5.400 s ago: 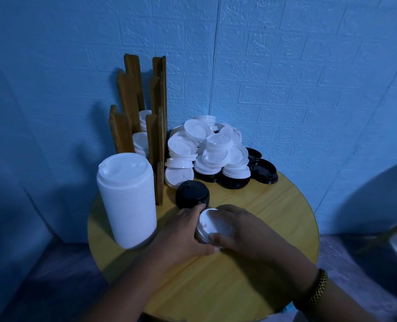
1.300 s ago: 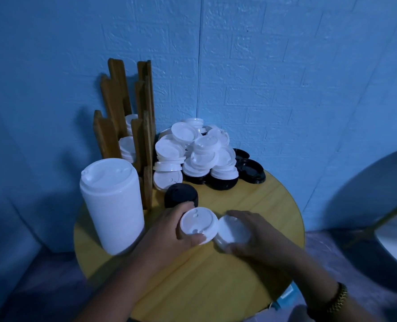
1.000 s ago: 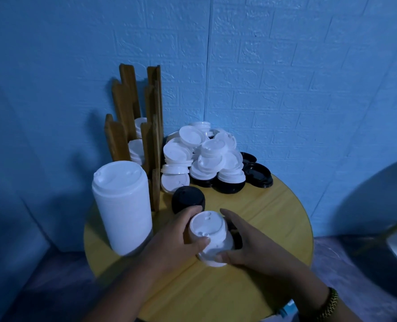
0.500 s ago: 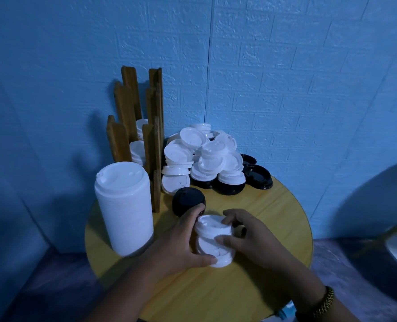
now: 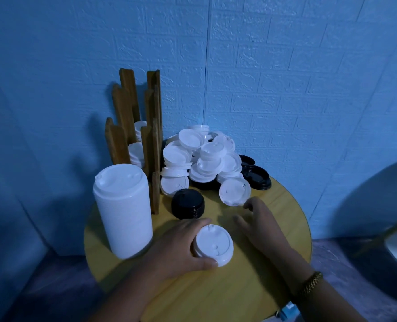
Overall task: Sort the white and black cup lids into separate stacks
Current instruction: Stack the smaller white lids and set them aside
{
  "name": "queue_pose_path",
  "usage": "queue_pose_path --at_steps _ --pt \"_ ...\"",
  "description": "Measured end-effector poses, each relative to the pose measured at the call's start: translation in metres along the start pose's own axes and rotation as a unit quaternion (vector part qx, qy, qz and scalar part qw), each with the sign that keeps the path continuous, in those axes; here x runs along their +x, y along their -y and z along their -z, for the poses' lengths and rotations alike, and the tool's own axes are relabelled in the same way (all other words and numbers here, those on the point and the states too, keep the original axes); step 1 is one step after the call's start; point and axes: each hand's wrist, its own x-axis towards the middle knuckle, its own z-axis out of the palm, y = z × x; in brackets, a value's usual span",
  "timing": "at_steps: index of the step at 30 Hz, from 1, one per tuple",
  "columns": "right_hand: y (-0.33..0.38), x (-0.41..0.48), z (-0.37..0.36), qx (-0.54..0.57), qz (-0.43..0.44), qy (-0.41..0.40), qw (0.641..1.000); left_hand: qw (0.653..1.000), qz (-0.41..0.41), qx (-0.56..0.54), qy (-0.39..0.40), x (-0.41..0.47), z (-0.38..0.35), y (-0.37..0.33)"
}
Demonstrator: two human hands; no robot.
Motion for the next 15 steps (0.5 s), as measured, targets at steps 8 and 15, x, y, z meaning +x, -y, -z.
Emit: queue_pose_path --at_steps 8,15 --pt "-0.015 0.025 -0.005 -0.048 -0.049 -0.026 0.997 0.999 -0.013 0.013 -0.036 0.002 -0.002 0.005" --pt "-0.023 0.026 0.007 -0.086 0.028 0.046 0.995 0.999 -0.01 0.02 -0.043 0.0 -0.001 0.005"
